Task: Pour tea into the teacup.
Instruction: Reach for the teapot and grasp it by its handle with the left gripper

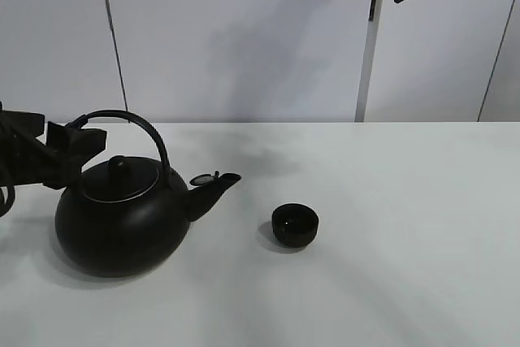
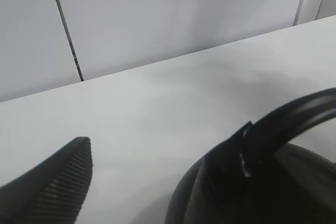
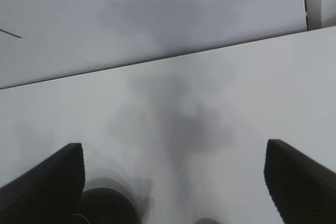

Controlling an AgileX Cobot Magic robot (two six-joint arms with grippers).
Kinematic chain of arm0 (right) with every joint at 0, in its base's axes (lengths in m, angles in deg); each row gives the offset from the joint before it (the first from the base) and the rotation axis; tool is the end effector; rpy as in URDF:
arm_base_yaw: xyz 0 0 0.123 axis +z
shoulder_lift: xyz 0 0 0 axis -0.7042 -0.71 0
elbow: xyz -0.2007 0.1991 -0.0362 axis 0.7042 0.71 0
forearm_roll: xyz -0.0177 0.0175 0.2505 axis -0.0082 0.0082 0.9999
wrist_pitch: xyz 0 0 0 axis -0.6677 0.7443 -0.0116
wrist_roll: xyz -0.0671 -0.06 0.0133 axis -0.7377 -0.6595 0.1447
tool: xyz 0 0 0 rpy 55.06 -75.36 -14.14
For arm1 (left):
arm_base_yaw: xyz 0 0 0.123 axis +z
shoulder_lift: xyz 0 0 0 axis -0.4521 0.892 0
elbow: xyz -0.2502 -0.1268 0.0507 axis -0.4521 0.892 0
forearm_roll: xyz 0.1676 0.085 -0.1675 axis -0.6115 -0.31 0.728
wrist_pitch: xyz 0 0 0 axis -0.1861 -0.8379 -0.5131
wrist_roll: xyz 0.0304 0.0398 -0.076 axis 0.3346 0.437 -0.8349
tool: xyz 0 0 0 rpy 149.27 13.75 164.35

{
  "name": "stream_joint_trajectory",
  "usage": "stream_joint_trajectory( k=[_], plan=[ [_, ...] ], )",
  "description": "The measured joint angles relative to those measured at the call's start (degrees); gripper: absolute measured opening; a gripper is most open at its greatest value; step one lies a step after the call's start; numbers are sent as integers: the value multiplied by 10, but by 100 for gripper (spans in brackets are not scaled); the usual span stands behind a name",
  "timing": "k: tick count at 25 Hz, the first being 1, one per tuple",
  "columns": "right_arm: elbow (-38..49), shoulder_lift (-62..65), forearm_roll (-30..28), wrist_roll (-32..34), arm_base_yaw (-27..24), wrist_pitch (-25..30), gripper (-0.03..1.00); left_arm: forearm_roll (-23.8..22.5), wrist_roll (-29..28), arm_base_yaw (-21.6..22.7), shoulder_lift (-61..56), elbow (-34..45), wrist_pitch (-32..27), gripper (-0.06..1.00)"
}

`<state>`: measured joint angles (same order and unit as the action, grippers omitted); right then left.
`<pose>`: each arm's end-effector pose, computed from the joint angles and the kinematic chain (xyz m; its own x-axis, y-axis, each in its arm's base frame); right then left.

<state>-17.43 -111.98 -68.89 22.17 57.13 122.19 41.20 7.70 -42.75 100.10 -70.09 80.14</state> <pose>0.3761 0.1009 0.3427 -0.7513 0.2289 -0.6189 -0.0617 0.9094 0.4112 0.2524 -0.0822 0.1272 -0.2088 0.1814 -0.9610 0.4022 0.9116 0.0847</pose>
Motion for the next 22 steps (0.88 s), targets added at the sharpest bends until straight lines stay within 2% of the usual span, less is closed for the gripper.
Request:
stream_joint_trajectory(
  k=[13,22],
  plan=[
    [0,0,0,0,0,0,64,-7,0,0,2,0,-1,57],
    [0,0,0,0,0,0,64,-21,0,0,40,-4,33,57]
  ],
)
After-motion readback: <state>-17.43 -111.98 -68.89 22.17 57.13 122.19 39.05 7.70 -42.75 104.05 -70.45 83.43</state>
